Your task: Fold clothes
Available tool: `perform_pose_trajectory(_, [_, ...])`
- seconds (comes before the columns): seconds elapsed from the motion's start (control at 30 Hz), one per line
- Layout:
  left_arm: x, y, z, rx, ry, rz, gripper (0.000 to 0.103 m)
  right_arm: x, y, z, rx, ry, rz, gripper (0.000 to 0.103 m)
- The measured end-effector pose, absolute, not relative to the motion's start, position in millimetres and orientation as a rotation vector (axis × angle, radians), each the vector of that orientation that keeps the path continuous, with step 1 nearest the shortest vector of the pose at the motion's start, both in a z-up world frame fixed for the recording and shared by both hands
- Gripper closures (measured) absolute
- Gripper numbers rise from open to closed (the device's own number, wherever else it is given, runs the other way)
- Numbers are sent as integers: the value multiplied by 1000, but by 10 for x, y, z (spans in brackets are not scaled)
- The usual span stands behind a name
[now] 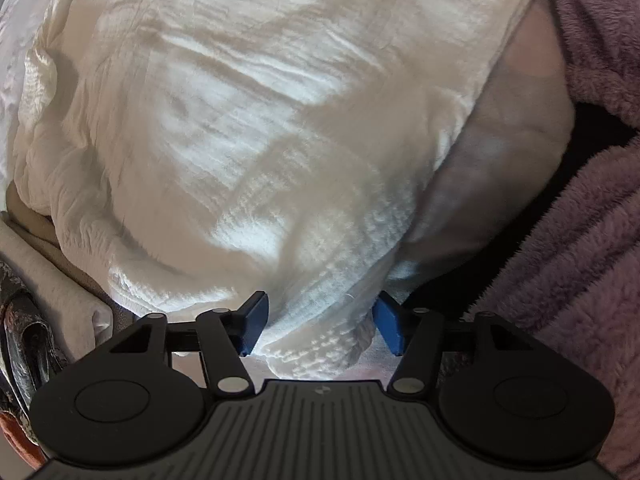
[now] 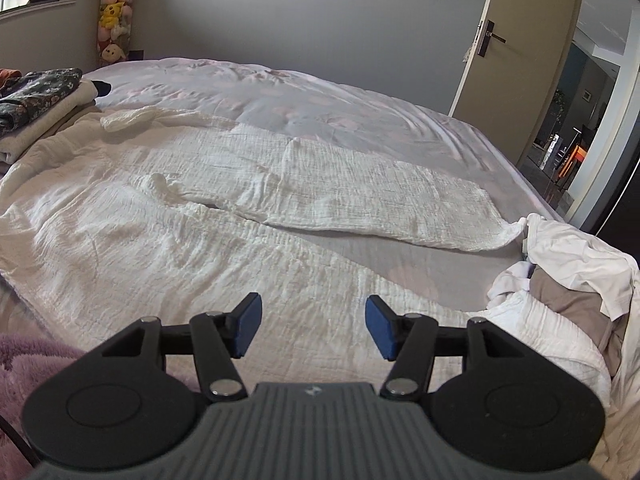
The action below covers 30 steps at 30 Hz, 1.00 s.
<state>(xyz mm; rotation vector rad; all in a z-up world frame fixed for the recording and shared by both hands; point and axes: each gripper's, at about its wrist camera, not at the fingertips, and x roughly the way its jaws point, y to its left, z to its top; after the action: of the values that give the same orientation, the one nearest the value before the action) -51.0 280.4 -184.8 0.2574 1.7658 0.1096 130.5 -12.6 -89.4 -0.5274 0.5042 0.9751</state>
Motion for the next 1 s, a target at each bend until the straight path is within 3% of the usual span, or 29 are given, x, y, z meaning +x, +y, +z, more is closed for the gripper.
perform_pose_trajectory(0.03, [-520, 2826, -1861, 250, 1765, 126, 69, 1305, -133, -890, -524, 503, 978, 42])
perform_pose_trajectory(0.13, [-555, 2889, -1787, 202, 1731, 143, 82, 1311, -135, -881, -514, 507, 991, 42])
perform_pose_trajectory(0.27, [-553, 3045, -1520, 154, 1653, 157, 89, 1333, -97, -883, -514, 522, 1007, 42])
perform_pose_trajectory(0.5, [-331, 3730, -1330, 18, 1519, 263, 90, 1342, -60, -920, -530, 531, 1010, 42])
perform_pose_trajectory(0.67, [-203, 4050, -1575, 13, 1517, 314, 81, 1367, -36, -956, -535, 547, 1020, 42])
perform_pose_trajectory(0.73, [-223, 4117, -1567, 20, 1496, 344, 66, 1389, -28, -965, -530, 559, 1028, 42])
perform_pose_trajectory(0.8, [-276, 4178, -1512, 24, 1466, 366, 59, 1414, -16, -972, -522, 572, 1036, 42])
perform_pose_trajectory(1.0, [-538, 4269, -1184, 25, 1356, 427, 53, 1453, 18, -984, -516, 606, 1060, 43])
